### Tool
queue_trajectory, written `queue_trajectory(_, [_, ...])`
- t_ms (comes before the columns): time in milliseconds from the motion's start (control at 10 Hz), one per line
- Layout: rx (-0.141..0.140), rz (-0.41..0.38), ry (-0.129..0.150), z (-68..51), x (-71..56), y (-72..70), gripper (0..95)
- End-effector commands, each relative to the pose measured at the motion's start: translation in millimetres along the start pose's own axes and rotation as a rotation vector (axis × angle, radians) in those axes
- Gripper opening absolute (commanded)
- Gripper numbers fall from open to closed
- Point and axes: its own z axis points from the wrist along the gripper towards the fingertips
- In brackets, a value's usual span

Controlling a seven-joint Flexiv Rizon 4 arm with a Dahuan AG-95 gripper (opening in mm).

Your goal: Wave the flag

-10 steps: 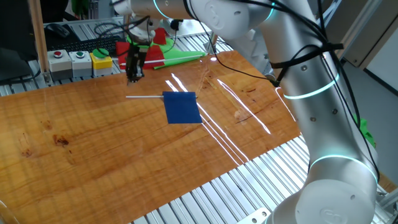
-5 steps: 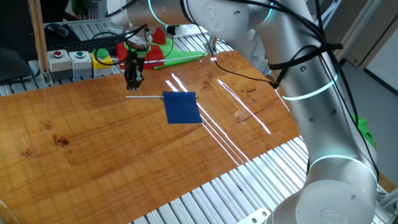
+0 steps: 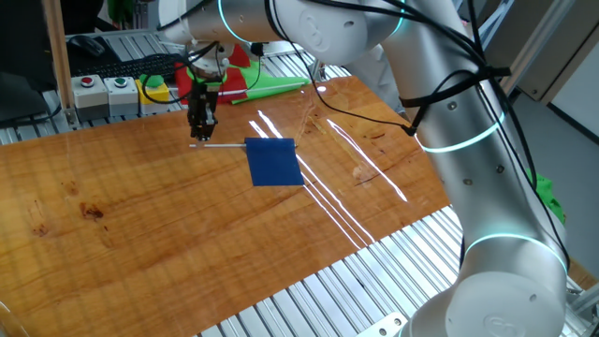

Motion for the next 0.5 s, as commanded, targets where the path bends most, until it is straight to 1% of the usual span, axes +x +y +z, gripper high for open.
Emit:
queue_trajectory(100, [0.004, -0.001, 0.003, 2.0, -0.5, -0.1, 19.0])
queue_trajectory(200, [0.004, -0.005, 0.003, 4.8, -2.9, -1.9, 19.0])
queue_trajectory(400, [0.002, -0.006, 0.003, 6.2, -4.8, -2.1, 19.0])
queue_trajectory(500, [0.003, -0.008, 0.008, 3.9, -4.6, -2.0, 19.0])
